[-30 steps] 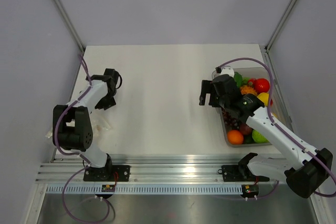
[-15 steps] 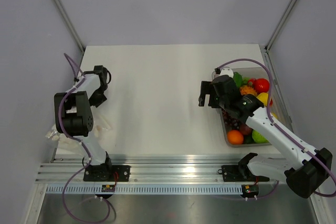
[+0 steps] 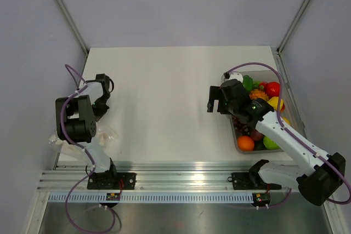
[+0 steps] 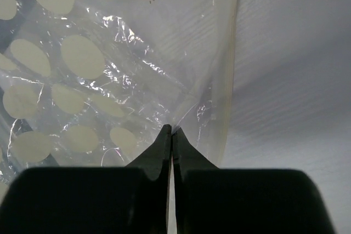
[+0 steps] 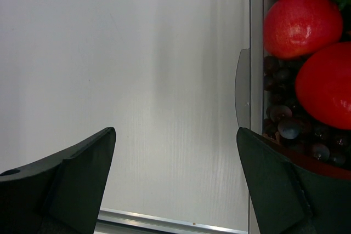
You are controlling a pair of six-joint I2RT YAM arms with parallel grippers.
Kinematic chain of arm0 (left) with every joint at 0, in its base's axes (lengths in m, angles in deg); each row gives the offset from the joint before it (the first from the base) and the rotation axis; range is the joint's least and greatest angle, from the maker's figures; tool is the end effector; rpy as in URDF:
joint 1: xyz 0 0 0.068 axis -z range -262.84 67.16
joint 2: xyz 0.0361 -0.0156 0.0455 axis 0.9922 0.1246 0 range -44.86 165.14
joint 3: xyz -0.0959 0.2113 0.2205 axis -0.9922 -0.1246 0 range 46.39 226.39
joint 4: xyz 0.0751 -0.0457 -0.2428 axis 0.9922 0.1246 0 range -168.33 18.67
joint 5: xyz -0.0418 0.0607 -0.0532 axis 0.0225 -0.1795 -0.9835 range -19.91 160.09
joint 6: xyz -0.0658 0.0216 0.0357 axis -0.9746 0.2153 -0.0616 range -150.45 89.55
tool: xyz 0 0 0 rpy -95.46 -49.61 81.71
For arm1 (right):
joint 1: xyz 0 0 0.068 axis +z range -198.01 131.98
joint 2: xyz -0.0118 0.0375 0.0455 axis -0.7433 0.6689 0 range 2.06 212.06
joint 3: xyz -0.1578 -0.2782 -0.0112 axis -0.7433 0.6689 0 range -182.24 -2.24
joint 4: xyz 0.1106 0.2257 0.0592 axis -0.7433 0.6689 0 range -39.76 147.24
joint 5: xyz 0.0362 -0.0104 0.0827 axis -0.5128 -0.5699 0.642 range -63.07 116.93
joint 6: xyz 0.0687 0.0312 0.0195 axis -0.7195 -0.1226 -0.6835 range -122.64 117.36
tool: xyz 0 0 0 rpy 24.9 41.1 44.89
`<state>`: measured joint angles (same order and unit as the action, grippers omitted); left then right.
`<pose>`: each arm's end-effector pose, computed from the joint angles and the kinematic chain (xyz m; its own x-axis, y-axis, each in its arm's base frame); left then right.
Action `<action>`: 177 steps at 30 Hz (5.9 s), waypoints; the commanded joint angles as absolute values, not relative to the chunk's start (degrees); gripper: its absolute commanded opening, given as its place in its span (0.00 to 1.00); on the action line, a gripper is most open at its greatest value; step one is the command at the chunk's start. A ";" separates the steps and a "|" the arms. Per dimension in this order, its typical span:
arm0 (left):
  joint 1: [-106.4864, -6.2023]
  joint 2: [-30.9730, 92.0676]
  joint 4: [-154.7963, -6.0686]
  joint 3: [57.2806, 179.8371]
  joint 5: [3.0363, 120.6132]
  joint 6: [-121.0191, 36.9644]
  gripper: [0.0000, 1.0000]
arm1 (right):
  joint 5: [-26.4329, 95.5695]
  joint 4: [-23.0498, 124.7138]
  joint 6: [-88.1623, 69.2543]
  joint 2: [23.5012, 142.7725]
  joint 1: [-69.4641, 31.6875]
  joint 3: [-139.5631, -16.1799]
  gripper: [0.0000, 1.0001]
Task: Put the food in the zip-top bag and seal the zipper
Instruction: Pick up the zipper food storage bag at the center of the board, then open the zipper of the food storage bag.
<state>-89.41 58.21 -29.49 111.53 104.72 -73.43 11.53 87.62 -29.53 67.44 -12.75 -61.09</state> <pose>0.3189 0.0748 0.1883 -0.6398 -0.6382 -0.4282 -0.7683 0.5175 0.3767 0.2031 0.1218 0.3339 -0.6862 0.0488 -0.7258 -0.1010 0.9817 0.1615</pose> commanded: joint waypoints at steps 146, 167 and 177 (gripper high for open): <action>-41.71 24.83 -42.30 116.70 75.26 -66.84 0.43 | 29.48 81.00 -47.55 87.84 0.76 -87.58 0.00; -41.53 20.36 -30.79 125.13 81.95 -64.29 0.00 | 16.57 86.27 -42.02 86.69 0.41 -82.13 0.00; -42.85 19.47 -33.85 120.75 78.53 -64.99 0.00 | 15.94 80.74 -38.07 85.73 -4.59 -73.71 0.00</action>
<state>-42.51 20.00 -31.19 122.09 79.50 -65.41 17.43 83.97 -40.86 86.35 -2.35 -76.04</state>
